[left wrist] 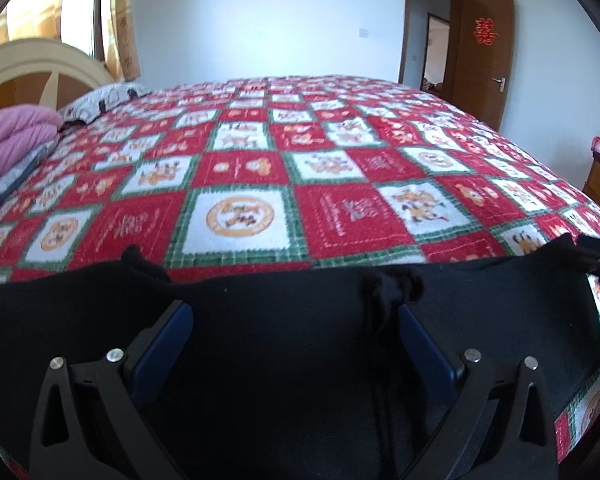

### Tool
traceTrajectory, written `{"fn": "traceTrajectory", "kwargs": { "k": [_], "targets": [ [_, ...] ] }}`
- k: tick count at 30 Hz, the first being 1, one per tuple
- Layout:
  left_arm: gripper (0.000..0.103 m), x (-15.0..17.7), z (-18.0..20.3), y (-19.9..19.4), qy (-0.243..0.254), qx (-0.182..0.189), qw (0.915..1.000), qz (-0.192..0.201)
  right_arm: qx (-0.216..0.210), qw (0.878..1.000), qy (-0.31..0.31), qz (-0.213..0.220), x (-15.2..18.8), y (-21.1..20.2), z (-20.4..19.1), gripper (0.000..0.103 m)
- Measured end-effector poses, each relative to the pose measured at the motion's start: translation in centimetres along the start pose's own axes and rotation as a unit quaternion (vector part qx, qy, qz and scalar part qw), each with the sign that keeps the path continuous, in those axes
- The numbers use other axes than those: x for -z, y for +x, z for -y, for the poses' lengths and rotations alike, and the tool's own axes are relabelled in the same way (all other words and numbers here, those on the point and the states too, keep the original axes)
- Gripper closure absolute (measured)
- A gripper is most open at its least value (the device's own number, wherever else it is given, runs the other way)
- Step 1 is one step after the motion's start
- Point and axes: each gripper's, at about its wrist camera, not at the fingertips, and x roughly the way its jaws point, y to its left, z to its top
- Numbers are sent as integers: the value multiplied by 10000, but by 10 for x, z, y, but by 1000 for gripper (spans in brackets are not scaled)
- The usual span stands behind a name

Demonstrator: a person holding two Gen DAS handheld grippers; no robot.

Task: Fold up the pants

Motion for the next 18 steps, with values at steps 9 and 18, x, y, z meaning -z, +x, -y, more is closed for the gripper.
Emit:
{"fn": "traceTrajectory", "kwargs": {
  "k": [9, 18],
  "targets": [
    [0, 2, -5, -4, 1, 175, 9998, 45, 264, 9992, 170, -244, 5, 24, 8, 43],
    [0, 17, -52, -27, -475, 46, 9988, 113, -332, 9967, -355, 656, 3, -31, -72, 43]
  ]
}}
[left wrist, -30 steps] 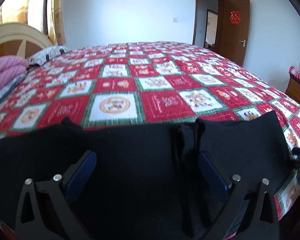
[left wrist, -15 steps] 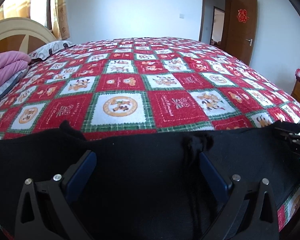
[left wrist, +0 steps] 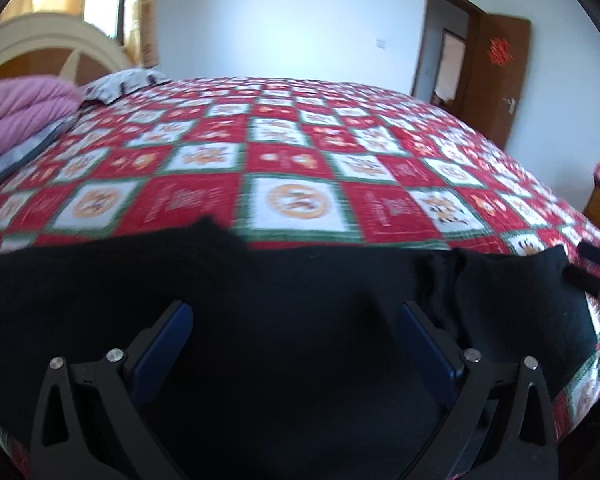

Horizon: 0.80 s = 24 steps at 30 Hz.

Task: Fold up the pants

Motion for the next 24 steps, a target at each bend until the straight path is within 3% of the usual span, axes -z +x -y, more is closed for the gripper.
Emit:
{"fn": "traceTrajectory", "kwargs": {
  "k": [5, 8, 10, 13, 16, 19, 22, 24],
  "targets": [
    [0, 0, -49, -21, -131, -359, 9992, 147, -511, 9959, -746, 28, 12, 9, -67, 43],
    [0, -2, -80, -22, -292, -629, 9975, 143, -694, 9912, -1076, -325, 26, 24, -90, 43],
    [0, -3, -101, -22, -447, -740, 9962, 119, -920, 9872, -1245, -379, 36, 25, -100, 43],
    [0, -11, -137, -28, -694, -987, 9925, 177, -814, 9834, -1598, -269, 43, 20, -108, 43],
    [0, -21, -180, -43, -993, -1143, 9876, 424, -989, 9857, -1344, -243, 39, 14, -100, 43],
    [0, -16, -218, -49, -1037, -1508, 9826, 318, -1046, 9877, -1164, -53, 36, 2, -93, 43],
    [0, -5, -250, -45, -1206, -1389, 9828, 155, -998, 9895, -1043, 117, 33, -6, -89, 43],
    [6, 5, -269, -40, -1466, -939, 9847, 11, -1005, 9902, -965, 113, 32, -6, -86, 43]
  ]
}}
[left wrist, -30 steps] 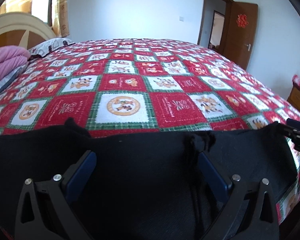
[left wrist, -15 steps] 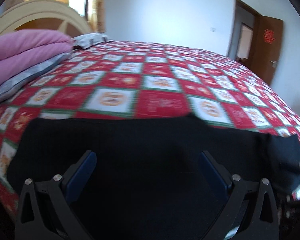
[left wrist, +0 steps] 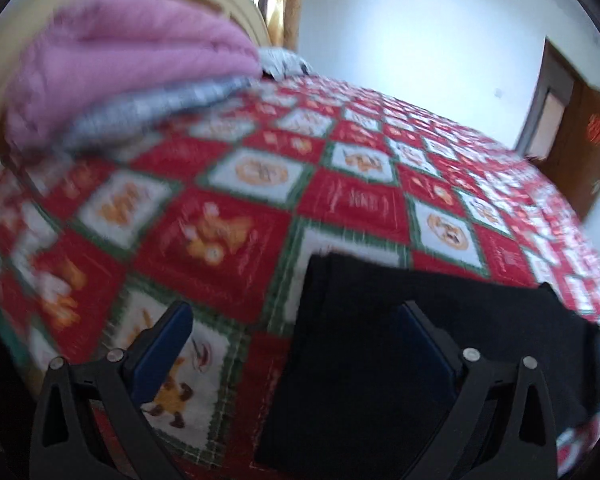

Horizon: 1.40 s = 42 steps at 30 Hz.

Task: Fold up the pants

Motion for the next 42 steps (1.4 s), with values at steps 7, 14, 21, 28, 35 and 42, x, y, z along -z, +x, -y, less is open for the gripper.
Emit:
{"fn": "traceTrajectory", "kwargs": {
  "k": [7, 14, 21, 28, 35, 42],
  "targets": [
    [20, 9, -2, 4, -27, 551, 9985, 47, 136, 9997, 162, -87, 8, 6, 6, 43],
    [52, 19, 11, -2, 160, 556, 9981, 222, 86, 9998, 126, -158, 15, 8, 3, 43],
    [51, 22, 0, 0, -433, 759, 9961, 78, 79, 9999, 58, -117, 17, 6, 1, 43],
    [82, 20, 5, -7, -287, 929, 9952, -65, 122, 9998, 145, -2, 15, 1, 6, 43],
    [84, 4, 9, -30, -716, 1366, 9880, -21, 259, 9989, 378, 138, 5, -20, 26, 43],
    [84, -16, 37, -73, -1081, 2080, 9719, 206, 518, 9952, 826, -47, 5, -42, 71, 43]
  ]
}}
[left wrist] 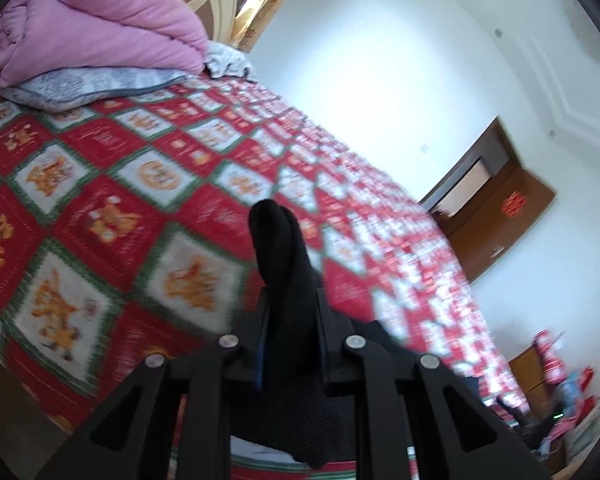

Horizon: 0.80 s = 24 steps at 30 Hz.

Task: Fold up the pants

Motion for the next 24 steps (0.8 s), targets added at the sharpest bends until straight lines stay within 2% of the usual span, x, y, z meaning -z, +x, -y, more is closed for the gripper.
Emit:
{"fn": "traceTrajectory", "kwargs": {
  "k": [5, 7, 14, 24],
  "targets": [
    [84, 0, 47, -2, 85, 467, 9988, 69, 262, 9985, 479, -83, 3, -8, 40, 43],
    [84, 0, 59, 1, 126, 544, 9984, 29, 328, 9967, 743, -67, 3, -10, 55, 43],
    [84, 14, 110, 23, 501, 875, 9945, -278, 436, 9943, 969, -112, 4, -13, 72, 43],
    [84, 44, 184, 61, 1011, 1360, 9820, -832, 612, 9887, 1365, -137, 3, -16, 100, 42]
  ]
}}
